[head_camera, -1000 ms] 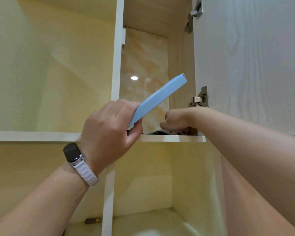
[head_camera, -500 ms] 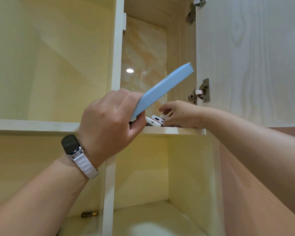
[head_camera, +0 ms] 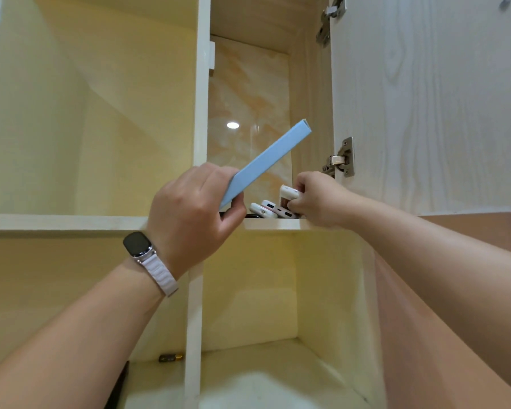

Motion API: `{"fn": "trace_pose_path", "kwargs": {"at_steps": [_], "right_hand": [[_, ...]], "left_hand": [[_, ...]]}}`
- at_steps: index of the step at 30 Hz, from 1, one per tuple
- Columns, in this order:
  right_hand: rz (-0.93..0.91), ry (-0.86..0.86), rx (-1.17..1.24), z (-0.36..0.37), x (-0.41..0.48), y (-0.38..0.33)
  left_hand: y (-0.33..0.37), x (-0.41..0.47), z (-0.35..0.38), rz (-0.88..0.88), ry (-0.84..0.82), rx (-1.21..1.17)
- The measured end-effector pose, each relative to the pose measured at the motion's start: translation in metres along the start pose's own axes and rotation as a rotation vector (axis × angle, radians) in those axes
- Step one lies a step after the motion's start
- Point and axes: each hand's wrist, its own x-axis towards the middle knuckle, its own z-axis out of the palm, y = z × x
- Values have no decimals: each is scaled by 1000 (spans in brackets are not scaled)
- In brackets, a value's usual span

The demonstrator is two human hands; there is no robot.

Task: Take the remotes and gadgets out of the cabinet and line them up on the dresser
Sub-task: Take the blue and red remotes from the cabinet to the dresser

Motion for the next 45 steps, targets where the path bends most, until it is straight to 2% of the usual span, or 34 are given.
{"fn": "trace_pose_path", "kwargs": {"at_steps": [3,6,11,14,18,22,26,35,45], "right_hand": [[-52,139,34,-5,-11,1],[-133,307,146,-13,-30,1],[-352,549,396,-26,-76,-4],[-357,633,569,-30,-105,-6],[-238,616,740,-23,-134,2],[-140,542,936,0,-164,23],[33,438,971,25,-206,40],[347,329,857,75,-325,38],[839,248,623,135,-462,-9]], "left_hand": [[3,2,-3,-78,-29,-40],[12,4,-9,-241,-38,-108],[40,5,-21,-432,-70,-188],[61,3,-31,-487,-105,-223],[84,-6,-44,-552,-151,-266],[110,-30,-59,-735,-203,-368],[140,-67,-74,-887,-313,-487],[184,-180,-120,-1243,-524,-861],[221,-304,-191,-1556,-844,-1258]]}}
